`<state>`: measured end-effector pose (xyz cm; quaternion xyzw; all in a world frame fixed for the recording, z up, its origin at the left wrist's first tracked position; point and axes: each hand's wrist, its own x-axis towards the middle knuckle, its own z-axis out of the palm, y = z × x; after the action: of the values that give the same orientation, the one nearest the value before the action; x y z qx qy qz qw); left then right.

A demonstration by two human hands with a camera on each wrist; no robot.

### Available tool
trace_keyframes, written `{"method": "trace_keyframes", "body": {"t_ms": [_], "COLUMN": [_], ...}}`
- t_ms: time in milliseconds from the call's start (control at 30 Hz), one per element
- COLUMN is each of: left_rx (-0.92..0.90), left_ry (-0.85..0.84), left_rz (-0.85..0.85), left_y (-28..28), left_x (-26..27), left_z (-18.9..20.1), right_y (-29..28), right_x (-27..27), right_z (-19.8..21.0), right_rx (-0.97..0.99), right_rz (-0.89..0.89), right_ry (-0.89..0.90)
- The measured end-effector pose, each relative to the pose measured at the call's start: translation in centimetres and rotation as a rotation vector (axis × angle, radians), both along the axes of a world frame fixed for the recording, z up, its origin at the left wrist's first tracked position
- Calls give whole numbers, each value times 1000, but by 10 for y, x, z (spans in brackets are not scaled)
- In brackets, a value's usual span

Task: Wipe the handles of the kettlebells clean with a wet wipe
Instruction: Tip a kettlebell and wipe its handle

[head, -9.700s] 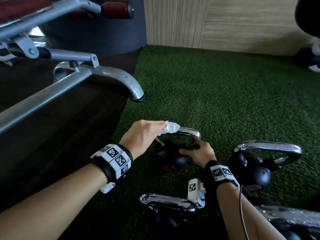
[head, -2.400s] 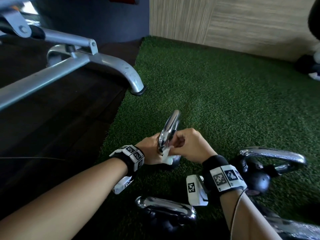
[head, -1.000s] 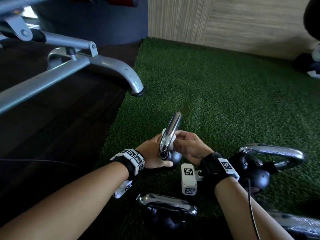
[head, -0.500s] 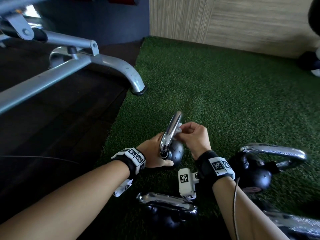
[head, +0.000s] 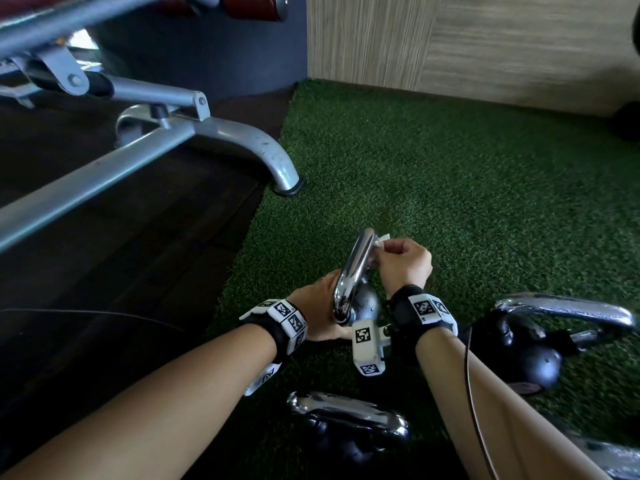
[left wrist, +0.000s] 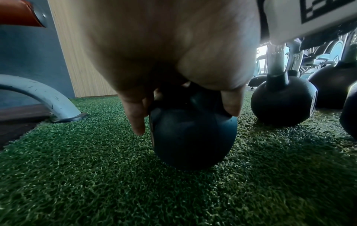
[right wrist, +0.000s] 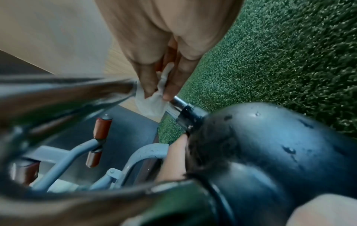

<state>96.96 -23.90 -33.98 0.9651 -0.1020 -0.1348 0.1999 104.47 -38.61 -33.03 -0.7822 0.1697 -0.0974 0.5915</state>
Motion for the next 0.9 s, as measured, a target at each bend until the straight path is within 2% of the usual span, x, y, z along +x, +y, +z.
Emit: {"method": "trace_keyframes", "body": {"t_ms": [133,333,533,700,767,833,900], "left_rx": [13,58,55,-1,-87,-299,-404], "left_ry": [18,22,12,-20,35,102,43], "left_rz": [5,-20,-38,-82,-143,-92,-39], "left_y": [-4,-5,-3,2,10,22,31], "left_x": [-3,-4,0,-4,-2,-3,-9], "left_z": [10,9,-2,-6,-7,-5,5], "right_y": [4,10,8,-5,-14,-24,-29], "right_x": [0,3,1,-6,-5,0,3], "right_z": [-4,-3,-3,-3,2,12,29], "right_rx": [-21,-119,-161,-36,-69,-198,-338], "right_rz": [22,20,72,208,203,196,272], "right_ry": [91,80,215,303,190,8,-140]}}
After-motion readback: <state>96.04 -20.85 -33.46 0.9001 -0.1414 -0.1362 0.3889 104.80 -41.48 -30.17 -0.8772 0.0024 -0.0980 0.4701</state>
